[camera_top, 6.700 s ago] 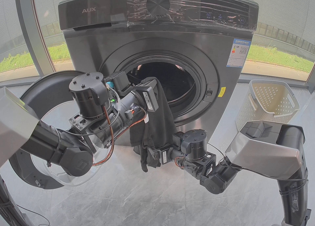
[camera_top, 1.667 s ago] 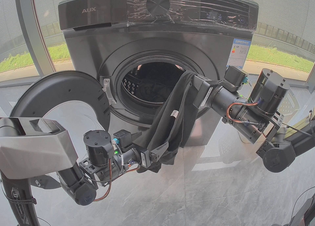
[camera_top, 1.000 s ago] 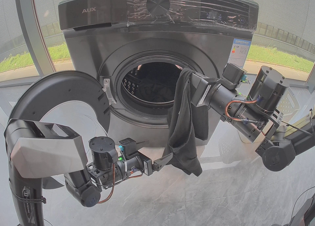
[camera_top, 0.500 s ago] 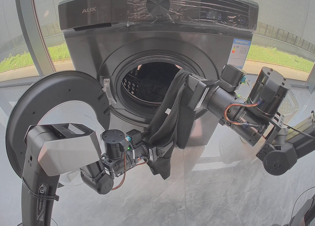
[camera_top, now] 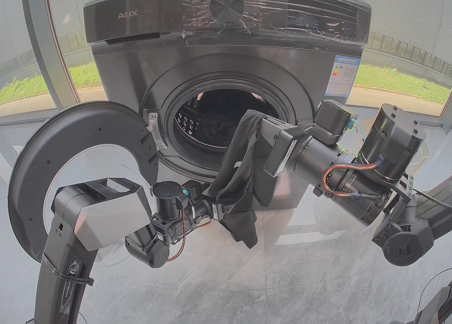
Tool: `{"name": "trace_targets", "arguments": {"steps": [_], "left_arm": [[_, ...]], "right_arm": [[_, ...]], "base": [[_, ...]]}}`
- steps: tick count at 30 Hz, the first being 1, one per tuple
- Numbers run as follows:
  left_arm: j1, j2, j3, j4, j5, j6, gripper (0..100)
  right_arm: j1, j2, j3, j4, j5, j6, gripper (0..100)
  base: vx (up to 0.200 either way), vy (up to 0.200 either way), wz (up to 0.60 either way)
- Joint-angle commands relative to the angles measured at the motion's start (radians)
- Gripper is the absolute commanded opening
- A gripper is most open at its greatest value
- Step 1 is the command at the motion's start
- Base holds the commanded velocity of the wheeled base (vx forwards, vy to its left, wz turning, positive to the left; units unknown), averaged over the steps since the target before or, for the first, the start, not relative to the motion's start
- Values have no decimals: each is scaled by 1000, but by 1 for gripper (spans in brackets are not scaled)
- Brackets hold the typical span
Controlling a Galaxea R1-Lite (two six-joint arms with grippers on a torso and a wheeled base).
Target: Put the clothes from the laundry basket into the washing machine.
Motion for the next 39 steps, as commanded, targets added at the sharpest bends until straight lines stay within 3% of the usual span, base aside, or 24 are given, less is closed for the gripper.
{"name": "trace_targets", "arguments": {"steps": [1, 11, 18, 22, 25, 30, 39], "left_arm": [[-7, 17, -28, 6, -1, 3, 0], [-19, -29, -9, -42, -1, 7, 0], [-42, -201, 186, -111, -14, 12, 0], [-36, -275, 257, -123, -8, 9, 0], [-7, -299, 257, -125, -1, 4, 0], [3, -315, 261, -125, 2, 6, 0], [1, -336, 272, -125, 3, 6, 0]], "right_arm": [[-1, -8, 17, -1, 0, 0, 0], [-33, 3, 1, 0, 1, -1, 0], [-119, 98, -49, -7, -6, -1, 0], [-113, 91, 10, -10, -5, -3, 0], [-94, 66, 152, 0, -5, -18, 0], [-102, 74, 276, -4, -3, -61, 0], [-96, 98, 331, -23, 0, -58, 0]], "base": [[0, 0, 0], [0, 0, 0], [0, 0, 0], [0, 0, 0], [0, 0, 0], [0, 0, 0], [0, 0, 0]]}}
